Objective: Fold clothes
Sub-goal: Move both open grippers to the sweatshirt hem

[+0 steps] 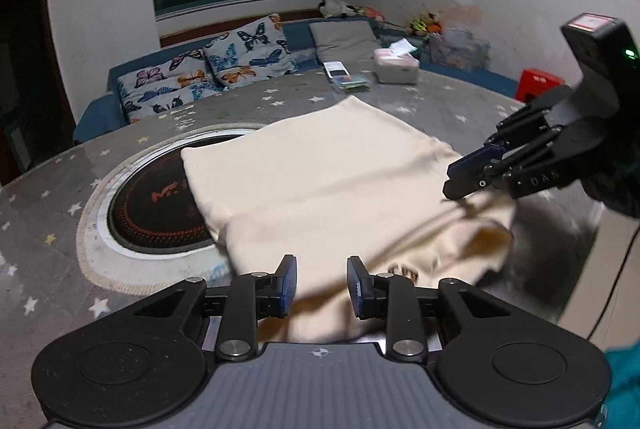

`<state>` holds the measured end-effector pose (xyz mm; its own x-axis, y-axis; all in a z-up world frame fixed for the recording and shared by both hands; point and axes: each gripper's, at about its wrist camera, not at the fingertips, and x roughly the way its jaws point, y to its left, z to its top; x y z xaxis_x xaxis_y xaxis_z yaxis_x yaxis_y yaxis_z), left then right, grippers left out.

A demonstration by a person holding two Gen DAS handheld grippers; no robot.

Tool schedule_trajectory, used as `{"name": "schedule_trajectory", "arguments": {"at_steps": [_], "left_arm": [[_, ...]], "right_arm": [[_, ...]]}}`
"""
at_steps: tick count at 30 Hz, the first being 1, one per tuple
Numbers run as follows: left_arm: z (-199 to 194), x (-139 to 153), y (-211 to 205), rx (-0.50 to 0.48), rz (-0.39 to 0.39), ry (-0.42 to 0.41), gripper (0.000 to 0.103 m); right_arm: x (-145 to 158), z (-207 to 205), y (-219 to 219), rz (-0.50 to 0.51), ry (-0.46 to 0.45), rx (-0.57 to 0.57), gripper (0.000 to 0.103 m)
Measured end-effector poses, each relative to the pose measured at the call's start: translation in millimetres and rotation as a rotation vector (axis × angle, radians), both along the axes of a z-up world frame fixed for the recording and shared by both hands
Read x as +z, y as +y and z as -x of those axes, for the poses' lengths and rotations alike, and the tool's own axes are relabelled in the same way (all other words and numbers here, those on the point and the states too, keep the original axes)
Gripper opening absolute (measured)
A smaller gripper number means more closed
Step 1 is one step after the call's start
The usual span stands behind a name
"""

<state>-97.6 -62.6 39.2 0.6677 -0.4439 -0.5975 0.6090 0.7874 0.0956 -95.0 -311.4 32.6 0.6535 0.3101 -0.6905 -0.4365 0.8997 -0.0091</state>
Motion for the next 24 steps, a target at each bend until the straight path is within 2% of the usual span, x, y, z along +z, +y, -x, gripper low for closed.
{"name": "schedule_trajectory", "arguments": {"at_steps": [8,16,17,24], "left_arm": [[30,-15,-6,-0.115,-0.142,-0.115,0.033],[41,-34,-23,-0.207,-0.221,-0.216,0.033],[42,-35,-24,-0.214,-0.227,-0.225,0.033],[40,-41,-32,-0.238,-0.24,-0.274,0.034]], "right_arm": [[-4,16,1,0.027,-0.002,0.01,0.024],[5,26,1,0.057,-0.02,0.026,0.027],[7,28,1,0.061,-0.02,0.028,0.03],[8,43,1,0.114,-0.008,0.068,0.036]]}}
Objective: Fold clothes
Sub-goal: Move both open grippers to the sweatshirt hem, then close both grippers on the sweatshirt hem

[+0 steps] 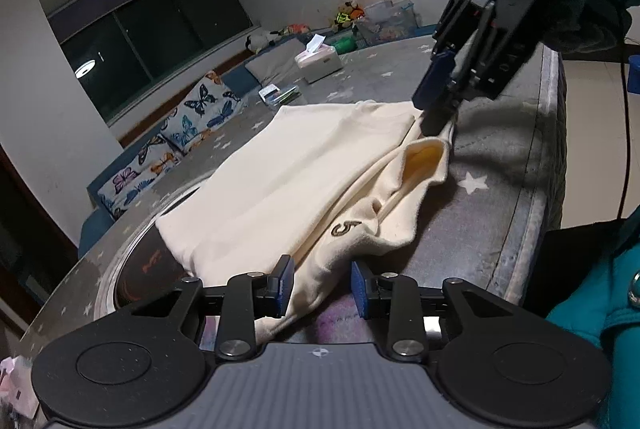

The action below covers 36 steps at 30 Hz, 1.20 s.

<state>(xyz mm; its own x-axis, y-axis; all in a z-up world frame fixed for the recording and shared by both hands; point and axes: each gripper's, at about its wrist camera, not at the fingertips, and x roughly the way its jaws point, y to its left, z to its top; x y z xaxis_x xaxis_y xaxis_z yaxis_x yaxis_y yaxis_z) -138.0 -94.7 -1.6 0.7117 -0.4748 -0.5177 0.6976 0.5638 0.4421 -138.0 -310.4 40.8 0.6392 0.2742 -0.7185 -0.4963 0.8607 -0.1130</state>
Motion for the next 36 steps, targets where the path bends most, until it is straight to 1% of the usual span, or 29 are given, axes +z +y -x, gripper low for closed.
{"name": "schedule_trajectory", "arguments": {"at_steps": [2,4,6,8,11,14,17,19,21,22,23,24,25,27,29,31,32,33,36], "left_arm": [[-2,-1,-3,-0.009,0.004,-0.008,0.033],[-5,1,-5,-0.007,0.02,0.002,0.022],[-12,5,-4,0.015,0.058,0.034,0.013],[-20,12,-1,0.042,0.102,0.074,0.012],[-36,25,5,0.09,0.184,0.138,0.011],[-52,33,8,0.119,0.244,0.194,0.01],[-63,37,8,0.135,0.266,0.218,0.01],[-66,36,8,0.138,0.268,0.226,0.01],[-68,35,8,0.14,0.269,0.235,0.011],[-69,34,8,0.14,0.269,0.238,0.011],[-67,34,9,0.137,0.264,0.234,0.011],[-65,33,11,0.134,0.258,0.226,0.014],[-62,33,13,0.131,0.251,0.219,0.015],[-57,32,16,0.126,0.237,0.204,0.021],[-52,29,19,0.125,0.212,0.184,0.021],[-46,26,23,0.124,0.186,0.162,0.026],[-44,24,24,0.128,0.173,0.153,0.031],[-43,22,26,0.131,0.159,0.143,0.033],[-38,17,28,0.13,0.123,0.107,0.033]], "right_arm": [[0,4,1,0.024,0.001,0.015,0.037],[0,10,3,0.05,-0.007,0.034,0.045],[1,15,4,0.073,-0.012,0.058,0.046],[0,20,7,0.101,-0.023,0.087,0.047],[-3,26,13,0.14,-0.051,0.132,0.059],[-9,26,20,0.169,-0.094,0.164,0.059],[-15,19,27,0.18,-0.134,0.176,0.059],[-15,11,25,0.151,-0.119,0.17,0.057],[-15,2,24,0.122,-0.105,0.163,0.05],[-15,-2,23,0.107,-0.098,0.16,0.049],[-15,-6,23,0.092,-0.09,0.157,0.039],[-15,-10,22,0.078,-0.083,0.153,0.026],[-15,-14,21,0.063,-0.076,0.15,0.024],[-14,-22,20,0.035,-0.062,0.143,0.017],[-11,-25,17,0.014,-0.056,0.133,0.016],[-7,-28,15,-0.008,-0.049,0.122,0.015],[-6,-30,14,-0.018,-0.046,0.117,0.015],[-4,-31,13,-0.029,-0.043,0.112,0.015],[1,-36,10,-0.061,-0.033,0.096,0.014]]}}
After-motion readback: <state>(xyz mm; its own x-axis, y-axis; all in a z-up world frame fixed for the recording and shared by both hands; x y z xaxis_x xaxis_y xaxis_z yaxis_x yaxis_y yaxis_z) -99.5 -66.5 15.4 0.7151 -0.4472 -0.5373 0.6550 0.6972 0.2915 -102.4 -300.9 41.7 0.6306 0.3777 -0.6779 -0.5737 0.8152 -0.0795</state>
